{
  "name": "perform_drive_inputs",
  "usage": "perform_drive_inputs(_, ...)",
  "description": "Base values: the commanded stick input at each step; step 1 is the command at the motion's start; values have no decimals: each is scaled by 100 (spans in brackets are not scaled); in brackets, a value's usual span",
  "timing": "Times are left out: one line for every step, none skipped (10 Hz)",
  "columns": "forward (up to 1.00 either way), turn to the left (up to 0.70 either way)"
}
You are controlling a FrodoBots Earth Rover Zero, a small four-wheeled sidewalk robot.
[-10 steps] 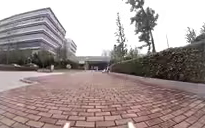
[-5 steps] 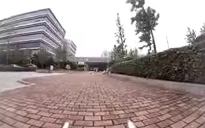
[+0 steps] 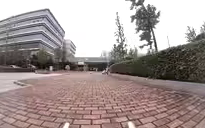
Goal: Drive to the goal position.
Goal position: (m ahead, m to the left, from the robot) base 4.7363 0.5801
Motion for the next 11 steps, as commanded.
perform_drive_inputs(45,0)
perform_drive_inputs(45,0)
perform_drive_inputs(45,0)
perform_drive_inputs(45,0)
perform_drive_inputs(45,0)
perform_drive_inputs(45,0)
perform_drive_inputs(45,0)
perform_drive_inputs(45,0)
perform_drive_inputs(45,0)
perform_drive_inputs(45,0)
perform_drive_inputs(45,0)
